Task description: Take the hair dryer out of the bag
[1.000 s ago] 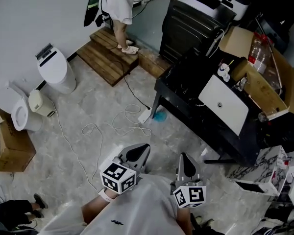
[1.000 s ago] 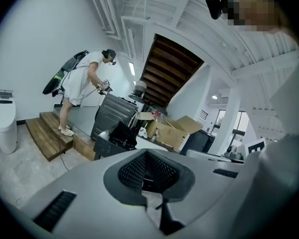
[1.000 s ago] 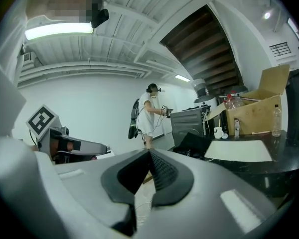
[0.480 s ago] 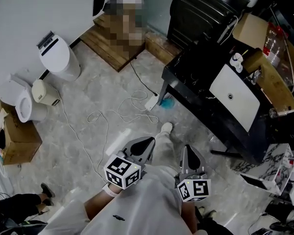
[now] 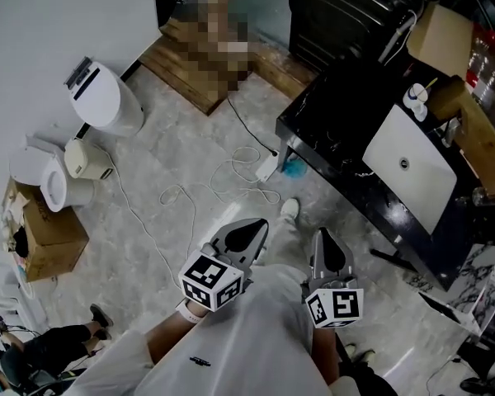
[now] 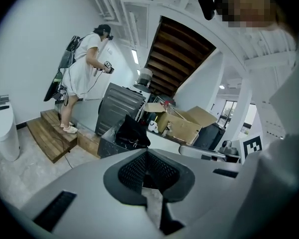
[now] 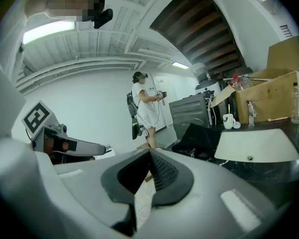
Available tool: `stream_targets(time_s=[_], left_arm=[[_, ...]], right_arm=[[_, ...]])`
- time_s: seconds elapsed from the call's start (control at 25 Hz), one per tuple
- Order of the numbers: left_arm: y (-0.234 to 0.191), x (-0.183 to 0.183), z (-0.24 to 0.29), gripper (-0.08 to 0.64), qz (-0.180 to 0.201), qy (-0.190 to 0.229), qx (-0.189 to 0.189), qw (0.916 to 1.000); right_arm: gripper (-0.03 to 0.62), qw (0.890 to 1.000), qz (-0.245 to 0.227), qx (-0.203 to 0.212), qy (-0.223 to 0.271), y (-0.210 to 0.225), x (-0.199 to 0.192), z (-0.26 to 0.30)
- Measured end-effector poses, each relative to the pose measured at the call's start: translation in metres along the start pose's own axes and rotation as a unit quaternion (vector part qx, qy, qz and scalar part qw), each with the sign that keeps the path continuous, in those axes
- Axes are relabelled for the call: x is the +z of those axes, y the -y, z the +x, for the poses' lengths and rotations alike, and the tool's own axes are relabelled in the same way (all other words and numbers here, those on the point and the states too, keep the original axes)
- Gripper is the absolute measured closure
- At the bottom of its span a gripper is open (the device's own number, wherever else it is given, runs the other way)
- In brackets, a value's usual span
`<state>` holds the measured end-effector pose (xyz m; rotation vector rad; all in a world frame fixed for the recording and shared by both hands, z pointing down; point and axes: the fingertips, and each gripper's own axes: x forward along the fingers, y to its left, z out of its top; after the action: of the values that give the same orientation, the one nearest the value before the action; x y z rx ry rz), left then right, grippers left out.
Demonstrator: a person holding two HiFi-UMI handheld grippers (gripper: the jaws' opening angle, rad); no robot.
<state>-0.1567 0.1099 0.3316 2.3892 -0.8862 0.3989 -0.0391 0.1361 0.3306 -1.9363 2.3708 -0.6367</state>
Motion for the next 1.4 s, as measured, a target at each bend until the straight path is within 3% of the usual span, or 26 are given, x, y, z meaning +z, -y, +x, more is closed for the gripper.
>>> stream_targets(time_s=[0.36,0.76,0.96,1.4], left_arm=[[-0.022,0.064,0.095,0.552,-0.014,-0.01,0.011,0.9998],[-0.026,0.114,0.164,0.552,0.025,-0.022,0.02,0.9992],[-0.03,0.121,0.176,0.552,0.048,-0.034,0.015,0.9982],[-0.037,0.124,0.197,0.552,0.091,-0.07,-0.039,0.9926]], right_arm=[[0.58,1.0,-0.005,0.017,-0.008,0.069,0.048,0.085],[0.58,0.999,0.036,0.032,0.004,0.126,0.077,0.138],[0.58,0.999,0.041,0.01,0.013,0.142,0.087,0.142],[0.581,0.997,0.053,-0.059,0.024,0.15,0.086,0.138]])
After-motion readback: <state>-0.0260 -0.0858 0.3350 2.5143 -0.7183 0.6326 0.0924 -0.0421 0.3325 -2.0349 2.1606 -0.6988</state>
